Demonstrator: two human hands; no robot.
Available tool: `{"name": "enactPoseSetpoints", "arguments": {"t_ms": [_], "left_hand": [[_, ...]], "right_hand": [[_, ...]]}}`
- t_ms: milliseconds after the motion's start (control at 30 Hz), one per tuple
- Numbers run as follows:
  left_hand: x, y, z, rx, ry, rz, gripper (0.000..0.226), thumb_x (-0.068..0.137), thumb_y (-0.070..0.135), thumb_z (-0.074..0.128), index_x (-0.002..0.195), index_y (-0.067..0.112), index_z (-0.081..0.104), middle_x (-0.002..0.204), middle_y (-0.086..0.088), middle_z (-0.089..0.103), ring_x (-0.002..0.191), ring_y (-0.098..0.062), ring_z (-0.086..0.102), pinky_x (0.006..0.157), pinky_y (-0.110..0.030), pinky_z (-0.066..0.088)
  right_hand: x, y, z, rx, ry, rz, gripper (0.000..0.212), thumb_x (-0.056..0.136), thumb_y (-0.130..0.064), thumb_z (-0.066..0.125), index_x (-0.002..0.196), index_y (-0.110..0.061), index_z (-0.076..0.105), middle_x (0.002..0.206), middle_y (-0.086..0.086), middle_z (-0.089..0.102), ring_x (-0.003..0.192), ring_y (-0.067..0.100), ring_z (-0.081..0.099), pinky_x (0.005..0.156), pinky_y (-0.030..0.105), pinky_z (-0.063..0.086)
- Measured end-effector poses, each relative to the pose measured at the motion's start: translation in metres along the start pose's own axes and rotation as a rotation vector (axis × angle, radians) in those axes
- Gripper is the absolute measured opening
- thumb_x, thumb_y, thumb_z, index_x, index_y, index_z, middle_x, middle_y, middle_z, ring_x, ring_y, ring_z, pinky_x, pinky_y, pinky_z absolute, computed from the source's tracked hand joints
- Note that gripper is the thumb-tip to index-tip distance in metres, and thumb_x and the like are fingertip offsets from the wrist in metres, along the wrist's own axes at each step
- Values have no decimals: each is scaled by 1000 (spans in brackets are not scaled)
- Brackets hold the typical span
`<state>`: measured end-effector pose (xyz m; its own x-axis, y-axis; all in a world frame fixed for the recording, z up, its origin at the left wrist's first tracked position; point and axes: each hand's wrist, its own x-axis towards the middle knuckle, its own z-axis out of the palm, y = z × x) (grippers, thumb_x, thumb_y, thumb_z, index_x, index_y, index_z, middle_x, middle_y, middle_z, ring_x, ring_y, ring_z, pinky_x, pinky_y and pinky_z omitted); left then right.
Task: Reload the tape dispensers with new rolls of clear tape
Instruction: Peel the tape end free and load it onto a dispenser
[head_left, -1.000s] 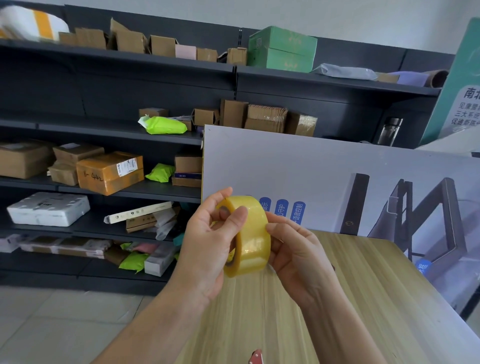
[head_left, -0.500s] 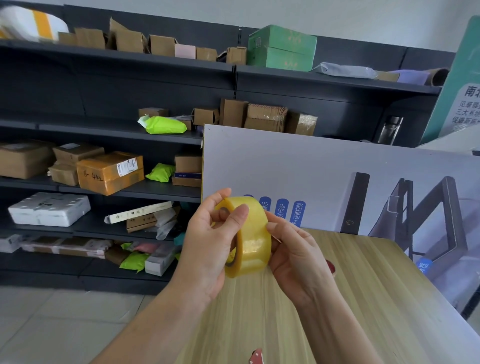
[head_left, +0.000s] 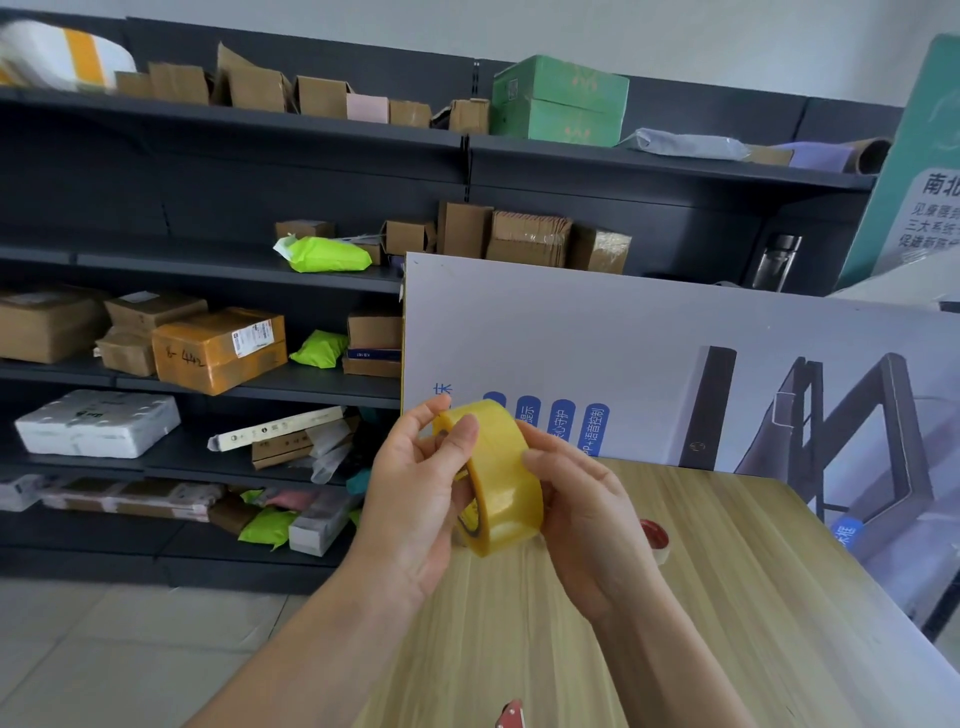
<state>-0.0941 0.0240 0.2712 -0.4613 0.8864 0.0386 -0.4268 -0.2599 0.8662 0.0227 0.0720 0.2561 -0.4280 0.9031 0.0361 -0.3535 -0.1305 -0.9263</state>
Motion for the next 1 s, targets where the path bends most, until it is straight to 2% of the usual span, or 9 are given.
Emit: {"name": "enactPoseSetpoints", "arguments": {"t_ms": [67,167,200,267,367,500,600,733,1000], "left_hand": [[3,1,-2,81,-1,8,31,87,21,62,117,22,56,102,-13,61,93,-24,64,76,-36,56],[14,7,-15,723,-57,226,29,82,54,56,106,38,61,88,-1,51,87,-17,55,76,-28,48],[19,9,-20,943,-64,343,28,82,60,54,104,44,61,89,3,46,91,-15,50,81,-28,45],[25,13,-25,1186,-117,557,27,87,55,50,112,49,61,106,8,42,109,-11,39,98,-31,37],[29,22,-24,1239,-384,659,30,88,39,45,110,52,61,128,18,46,126,-2,31,108,-38,27],[32,39,-23,1184,-636,504,25,96,25,51,109,37,69,105,20,64,108,-1,53,91,-23,42],[33,45,-23,1143,-675,534,22,91,18,61,101,33,73,97,17,68,99,-5,62,85,-23,49],[33,47,-25,1171,-704,551,16,85,22,63,94,28,75,90,15,71,93,-7,65,80,-28,54],[30,44,-18,1407,-772,514,18,93,17,57,81,30,57,78,16,57,77,1,52,66,-10,38]], "right_hand": [[-1,2,-3,-50,-36,-35,42,74,-13,75,116,-16,70,111,11,72,106,28,66,85,40,54],[-3,2,-5,-70,-31,-94,46,73,-18,74,119,-13,66,106,10,73,102,27,68,91,44,53],[-3,2,-6,-82,-11,-110,45,73,-19,76,116,-13,66,99,7,74,95,23,69,90,44,52],[-3,1,-6,-116,36,-126,42,71,-22,77,111,-14,66,84,1,74,80,14,69,84,42,52],[-3,0,-8,-148,60,-148,37,68,-28,70,102,-14,67,83,-1,73,82,15,66,84,42,51],[-3,-2,-11,-190,23,-154,30,70,-33,69,93,-14,69,86,1,73,87,20,64,81,41,51],[-4,-3,-12,-174,-19,-143,28,72,-31,68,92,-12,68,83,3,71,81,21,64,74,38,52],[-4,-3,-13,-156,-60,-126,21,76,-26,71,88,-11,64,77,5,69,74,22,61,67,34,51],[-1,1,-16,-234,-130,-92,20,80,-28,74,86,-13,61,73,8,66,64,22,58,57,32,48]]}}
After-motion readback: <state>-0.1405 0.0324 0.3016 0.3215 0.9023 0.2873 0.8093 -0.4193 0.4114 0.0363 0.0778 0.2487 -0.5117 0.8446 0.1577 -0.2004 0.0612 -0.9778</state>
